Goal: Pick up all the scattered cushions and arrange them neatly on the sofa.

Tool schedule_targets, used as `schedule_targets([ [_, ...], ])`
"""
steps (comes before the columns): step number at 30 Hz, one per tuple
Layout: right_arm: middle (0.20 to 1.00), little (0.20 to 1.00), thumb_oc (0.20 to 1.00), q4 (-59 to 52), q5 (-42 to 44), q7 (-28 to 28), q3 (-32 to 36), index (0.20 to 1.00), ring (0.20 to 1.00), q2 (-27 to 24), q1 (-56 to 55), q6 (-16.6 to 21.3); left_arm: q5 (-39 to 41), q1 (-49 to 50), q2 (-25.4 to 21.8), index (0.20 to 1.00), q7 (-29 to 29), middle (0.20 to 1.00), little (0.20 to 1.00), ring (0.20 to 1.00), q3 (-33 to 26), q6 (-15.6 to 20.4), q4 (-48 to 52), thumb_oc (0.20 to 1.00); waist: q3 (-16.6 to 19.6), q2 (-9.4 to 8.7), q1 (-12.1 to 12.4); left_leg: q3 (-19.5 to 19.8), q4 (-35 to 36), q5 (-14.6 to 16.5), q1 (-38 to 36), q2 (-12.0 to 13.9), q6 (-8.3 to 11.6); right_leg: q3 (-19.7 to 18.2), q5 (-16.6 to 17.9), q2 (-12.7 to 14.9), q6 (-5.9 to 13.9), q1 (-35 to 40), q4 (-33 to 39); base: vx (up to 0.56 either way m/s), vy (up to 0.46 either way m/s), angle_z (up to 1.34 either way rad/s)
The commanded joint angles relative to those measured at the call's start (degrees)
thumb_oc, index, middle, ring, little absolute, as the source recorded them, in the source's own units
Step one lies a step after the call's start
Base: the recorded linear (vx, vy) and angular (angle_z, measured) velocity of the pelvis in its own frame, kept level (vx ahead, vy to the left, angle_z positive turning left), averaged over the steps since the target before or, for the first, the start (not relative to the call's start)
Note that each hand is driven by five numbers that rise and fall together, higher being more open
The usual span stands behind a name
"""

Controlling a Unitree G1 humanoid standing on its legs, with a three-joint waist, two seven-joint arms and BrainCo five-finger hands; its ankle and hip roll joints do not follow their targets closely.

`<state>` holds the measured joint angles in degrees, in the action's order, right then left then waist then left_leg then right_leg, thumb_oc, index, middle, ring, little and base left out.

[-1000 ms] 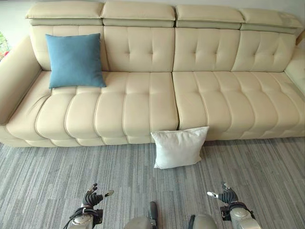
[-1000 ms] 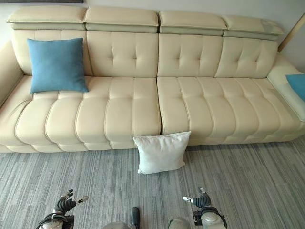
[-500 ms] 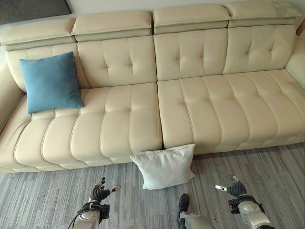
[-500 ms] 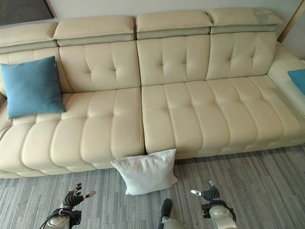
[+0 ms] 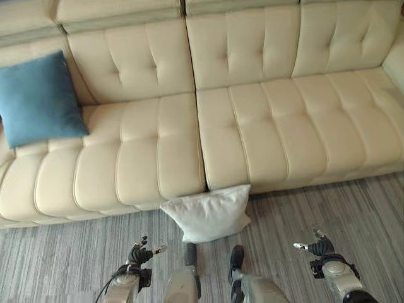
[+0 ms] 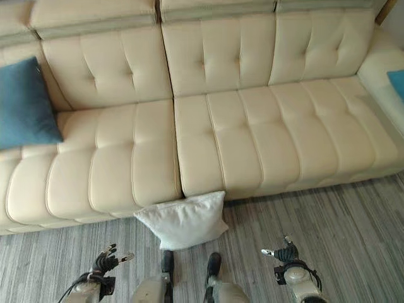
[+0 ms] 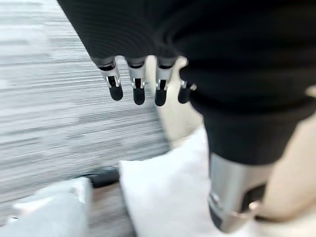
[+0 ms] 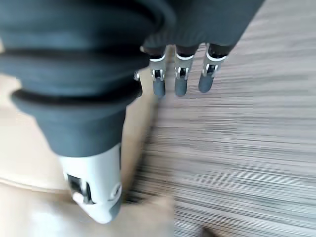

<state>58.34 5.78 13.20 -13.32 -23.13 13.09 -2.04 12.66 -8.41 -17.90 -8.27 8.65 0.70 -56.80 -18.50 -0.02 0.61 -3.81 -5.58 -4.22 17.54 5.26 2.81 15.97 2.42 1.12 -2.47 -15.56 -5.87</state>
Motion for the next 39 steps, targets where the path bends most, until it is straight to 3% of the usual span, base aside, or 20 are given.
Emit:
schedule_targets([
  [1,1.0,1.0,1.0,0.06,3.48,1.99,-0.67,1.0,1.0,0.63,2.42,0.33,3.0,-0.29,-2.59,1.0,-3.7,1.0,1.0,1.0,0.26,1.36,-2.35,1.0,-1.1,-2.0,1.93,0.33,-6.29,8.17,1.37,-0.7,0.5,-3.18,-7.44,6.71,6.68,-3.36,-8.25,-0.04,0.039,0.2],
  [2,1.0,1.0,1.0,2.79,6.62,3.36,-0.36,1.0,1.0,0.67,6.94,0.9,4.57,-4.45,-3.65,1.0,-5.05,1.0,1.0,1.0,0.2,1.55,-6.12,1.0,-2.57,-2.41,2.17,0.45,-9.32,8.59,6.83,-0.92,0.51,-2.92,-7.37,7.23,6.81,-8.17,-10.27,-0.1,0.05,0.22],
  [5,1.0,1.0,1.0,5.04,9.19,4.91,-0.25,1.0,1.0,-0.41,11.81,1.56,6.15,-8.73,-5.37,1.0,-6.12,1.0,1.0,1.0,0.15,2.12,-8.96,1.0,-3.46,-2.91,2.03,0.99,-11.78,8.78,12.6,-0.85,0.62,-2.74,-7.3,7.8,6.94,-13.41,-11.95,-0.08,0.026,0.19],
  [6,1.0,1.0,1.0,6.18,12.56,6.85,0.28,1.0,1.0,-2.17,17.68,2.42,8.12,-13.36,-7.54,1.0,-7.15,1.0,1.0,1.0,0.46,2.67,-10.34,1.0,-4.91,-3.35,1.8,1.43,-14.32,9.02,18.52,-0.68,0.78,-2.51,-7.21,8.33,7.11,-18.89,-13.92,-0.14,0.044,0.21],
  [10,1.0,1.0,1.0,7.8,17.78,10.24,0.47,1.0,1.0,-6.04,29.6,4.16,10.6,-22.86,-12.32,1.0,-8.94,1.0,1.0,1.0,1.15,3.43,-11.82,1.0,-6.51,-4.09,1.16,2.54,-19.41,9.71,30.97,-0.31,0.9,-2.2,-6.85,9.17,7.51,-30.08,-17.67,-0.09,0.041,0.1],
  [12,1.0,1.0,1.0,8.24,18.88,10.74,0.14,1.0,1.0,-6.24,32.15,4.45,11.3,-25.21,-13.19,1.0,-9.22,1.0,1.0,1.0,1.33,3.57,-12.16,1.0,-6.75,-4.22,1.0,2.96,-20.51,9.9,33.8,-0.21,0.88,-2.15,-6.85,9.35,7.61,-32.72,-18.66,-0.02,0.024,0.07],
  [14,1.0,1.0,1.0,8.64,22.19,12.99,-0.26,1.0,1.0,-6.58,38.59,5.4,14.06,-32.14,-14.7,1.0,-10.57,1.0,1.0,1.0,2.3,4.43,-11.72,1.0,-7.6,-4.28,0.56,4.0,-23.0,10.46,41.4,-0.29,0.74,-1.85,-7.04,9.96,7.97,-39.84,-21.08,0.0,0.025,0.07],
  [20,1.0,1.0,1.0,3.88,22.68,14.92,-4.4,1.0,1.0,-4.49,45.62,6.92,16.26,-42.03,-12.85,1.0,-12.74,1.0,1.0,1.0,7.07,6.2,-7.14,1.0,-8.01,-4.48,-0.02,5.26,-25.8,10.39,51.6,-1.17,0.65,-1.02,-7.4,10.17,8.49,-49.31,-23.89,0.03,-0.003,0.07],
  [23,1.0,1.0,1.0,-2.3,26.49,14.71,-7.68,1.0,1.0,0.07,50.43,10.6,15.54,-53.65,-10.09,1.0,-14.15,1.0,1.0,1.0,14.17,8.06,0.79,1.0,-8.42,-4.41,-0.48,6.5,-27.02,10.06,56.77,-1.8,1.01,-0.7,-7.7,10.33,8.77,-54.38,-25.54,0.03,-0.059,0.09],
  [25,1.0,1.0,1.0,-4.56,27.94,14.08,-8.1,1.0,1.0,1.41,50.83,12.03,14.27,-55.49,-9.38,1.0,-14.26,1.0,1.0,1.0,15.91,8.37,4.16,1.0,-8.41,-4.22,-0.48,6.58,-27.08,9.96,57.78,-2.02,1.0,-0.55,-7.77,10.45,8.79,-55.47,-25.71,0.03,-0.013,0.12],
  [27,1.0,1.0,1.0,-12.02,31.97,10.55,-7.82,1.0,1.0,5.07,49.79,16.75,11.18,-57.31,-7.56,1.0,-14.8,1.0,1.0,1.0,18.93,10.46,15.06,1.0,-7.66,-3.66,-0.69,7.13,-27.11,9.73,59.73,-2.63,1.08,-0.67,-7.79,10.15,8.9,-57.94,-26.08,0.03,0.004,0.1],
  [28,0.667,0.667,0.667,-14.57,33.15,9.22,-7.53,0.667,0.667,6.21,49.54,18.77,10.03,-57.29,-6.58,1.0,-14.83,1.0,1.0,1.0,19.59,11.0,18.01,1.0,-7.21,-3.49,-0.77,7.14,-27.11,9.67,60.35,-2.77,1.16,-0.95,-7.84,10.05,8.9,-58.58,-25.96,0.02,0.009,0.05],
  [29,0.561,0.561,0.561,-14.67,33.17,9.18,-7.5,0.561,0.561,6.19,49.35,18.81,9.92,-57.09,-6.56,1.0,-14.92,1.0,1.0,1.0,19.6,10.89,18.24,1.0,-7.01,-3.51,-0.76,7.14,-27.14,9.66,60.5,-2.77,1.16,-0.95,-7.85,10.06,8.89,-58.73,-26.0,0.02,0.011,0.04],
  [30,0.235,0.235,0.235,-17.88,36.15,7.05,-6.83,0.235,0.235,8.52,49.19,22.34,9.32,-57.17,-4.62,1.0,-15.22,1.0,1.0,1.0,19.52,12.31,21.73,1.0,-6.06,-3.17,-0.95,7.13,-26.91,9.61,61.05,-2.97,1.2,-1.38,-7.72,9.77,8.85,-59.49,-25.97,0.02,0.037,0.02],
  [31,0.2,0.2,0.2,-19.54,37.33,6.29,-6.52,0.2,0.2,9.35,49.07,23.68,9.41,-56.98,-3.81,0.545,-15.62,0.545,0.545,0.545,19.04,13.25,23.75,0.545,-5.28,-3.03,-1.05,7.14,-26.72,9.65,61.28,-2.93,1.21,-1.35,-7.66,9.83,8.8,-59.92,-25.81,0.02,0.025,0.04],
  [32,0.2,0.2,0.2,-21.55,37.8,5.1,-6.31,0.2,0.2,10.04,49.01,24.85,9.67,-56.57,-2.48,0.278,-15.39,0.278,0.278,0.278,18.72,13.94,25.94,0.278,-4.76,-2.99,-1.21,7.16,-26.56,9.63,61.42,-3.0,1.27,-1.62,-7.5,9.64,8.73,-60.15,-25.53,0.01,0.016,0.04],
  [33,0.2,0.2,0.2,-22.68,37.81,4.71,-6.25,0.2,0.2,10.62,48.46,25.55,9.81,-55.81,-1.47,0.2,-15.32,0.2,0.2,0.2,18.34,14.51,27.07,0.2,-4.19,-2.95,-1.29,7.14,-26.37,9.64,61.47,-2.98,1.24,-1.63,-7.44,9.51,8.67,-60.31,-25.36,0.0,0.0,0.0],
  [39,0.2,0.2,0.2,-28.16,38.11,2.89,-5.46,0.2,0.2,13.18,45.79,27.77,13.9,-51.62,4.89,0.2,-13.69,0.2,0.2,0.2,16.72,16.13,30.93,0.2,-0.86,-2.66,-1.8,7.04,-23.34,8.89,59.78,-3.17,1.42,-2.32,-6.42,8.64,8.31,-58.89,-22.41,0.0,0.003,0.01],
])
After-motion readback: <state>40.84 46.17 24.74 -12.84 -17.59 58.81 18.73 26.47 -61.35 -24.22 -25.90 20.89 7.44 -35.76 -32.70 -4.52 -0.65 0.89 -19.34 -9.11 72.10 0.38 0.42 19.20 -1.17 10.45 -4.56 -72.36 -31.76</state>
